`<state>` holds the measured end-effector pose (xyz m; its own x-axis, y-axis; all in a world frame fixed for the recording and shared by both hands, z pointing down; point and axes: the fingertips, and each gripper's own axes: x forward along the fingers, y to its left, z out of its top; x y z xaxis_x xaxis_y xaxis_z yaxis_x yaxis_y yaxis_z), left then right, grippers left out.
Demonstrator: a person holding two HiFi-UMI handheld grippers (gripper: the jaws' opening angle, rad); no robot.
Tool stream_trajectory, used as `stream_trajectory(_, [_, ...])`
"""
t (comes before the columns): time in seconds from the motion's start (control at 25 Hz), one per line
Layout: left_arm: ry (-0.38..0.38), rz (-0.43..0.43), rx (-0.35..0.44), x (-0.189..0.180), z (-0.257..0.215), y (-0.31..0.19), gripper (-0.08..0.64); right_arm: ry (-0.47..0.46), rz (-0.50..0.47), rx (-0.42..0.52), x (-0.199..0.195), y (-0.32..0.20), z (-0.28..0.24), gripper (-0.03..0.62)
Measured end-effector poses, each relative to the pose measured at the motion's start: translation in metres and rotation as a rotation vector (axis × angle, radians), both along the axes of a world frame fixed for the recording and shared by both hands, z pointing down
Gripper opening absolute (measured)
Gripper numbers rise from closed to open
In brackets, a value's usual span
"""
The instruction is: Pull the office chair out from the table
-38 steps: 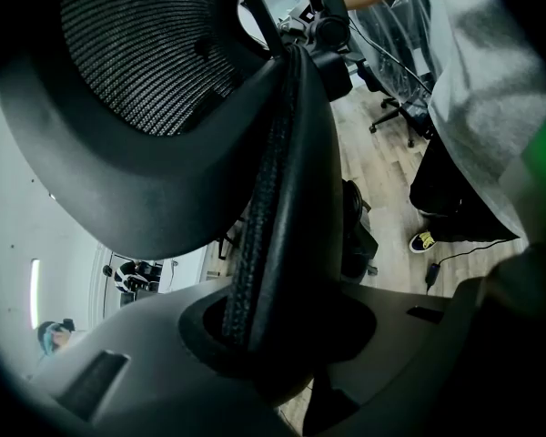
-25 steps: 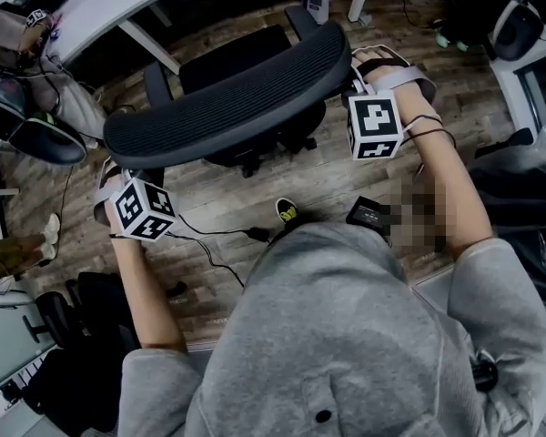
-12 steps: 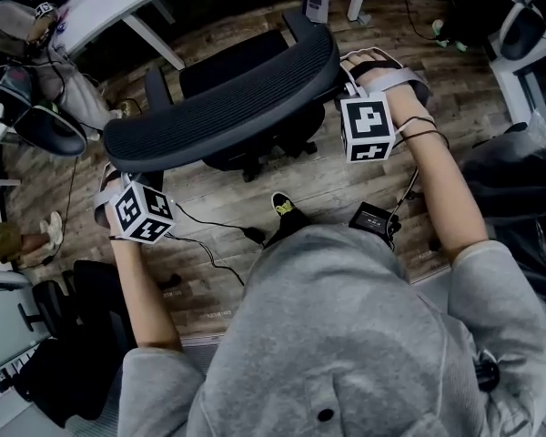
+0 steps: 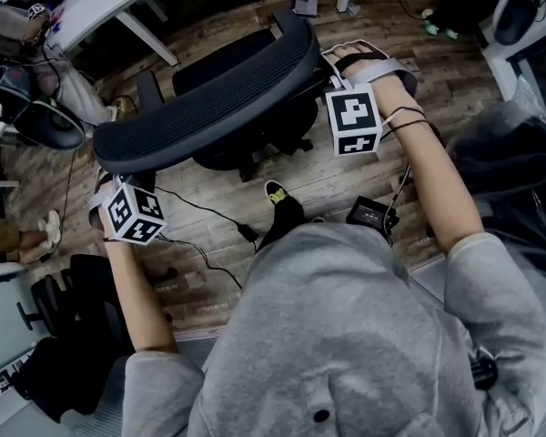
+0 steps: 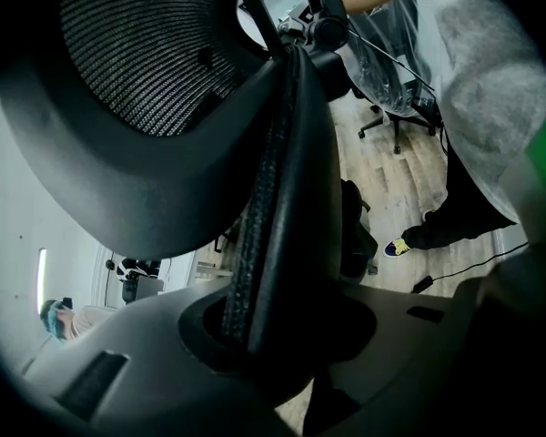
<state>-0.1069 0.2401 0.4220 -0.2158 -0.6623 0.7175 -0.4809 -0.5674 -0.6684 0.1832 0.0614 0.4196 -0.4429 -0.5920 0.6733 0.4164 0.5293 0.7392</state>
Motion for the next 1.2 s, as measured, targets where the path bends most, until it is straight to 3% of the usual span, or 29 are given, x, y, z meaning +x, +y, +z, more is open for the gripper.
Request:
stream_trajectory(0.16, [0.021,-0.029,0.066,0.011,-0.002,0.007,0.157,-0.035,0.004,0.000,0.010,0.010,0.001,0.124])
stream_trajectory(0.32, [0.037,-0.068,0.195,0.019,-0.003,0.014,0.278,-0.175,0.011,0.042,0.012,0.018,-0.003,0.218])
stream_trajectory(0.52, [0.080,-0.163,0.242,-0.001,-0.009,0.033,0.308,-0.304,0.066,0.059,0.032,0.017,-0.023,0.245])
stream_trajectory(0.6, [0.162,-0.250,0.292,-0.012,-0.016,0.052,0.322,-0.365,0.108,0.054,0.050,0.020,-0.032,0.247])
stream_trajectory(0.72, [0.364,-0.378,0.395,-0.006,-0.020,0.087,0.322,-0.470,0.177,0.026,0.084,0.034,-0.040,0.247])
stream_trajectory(0.88, [0.626,-0.448,0.551,0.041,-0.023,0.121,0.319,-0.633,0.231,-0.088,0.107,0.075,-0.045,0.244])
stream_trajectory(0.92, [0.682,-0.453,0.590,0.059,-0.026,0.126,0.293,-0.682,0.246,-0.133,0.109,0.086,-0.045,0.243])
stream_trajectory(0.96, [0.732,-0.457,0.624,0.078,-0.028,0.130,0.198,-0.735,0.263,-0.176,0.111,0.097,-0.046,0.235])
stream_trajectory(1.04, [0.805,-0.466,0.670,0.116,-0.032,0.132,0.077,-0.845,0.293,-0.255,0.114,0.115,-0.047,0.123])
stream_trajectory(1.08, [0.832,-0.476,0.685,0.134,-0.033,0.131,0.042,-0.893,0.302,-0.296,0.115,0.124,-0.048,0.063])
stream_trajectory(1.2, [0.884,-0.499,0.718,0.174,-0.042,0.126,0.014,-1.021,0.313,-0.444,0.113,0.150,-0.053,0.045])
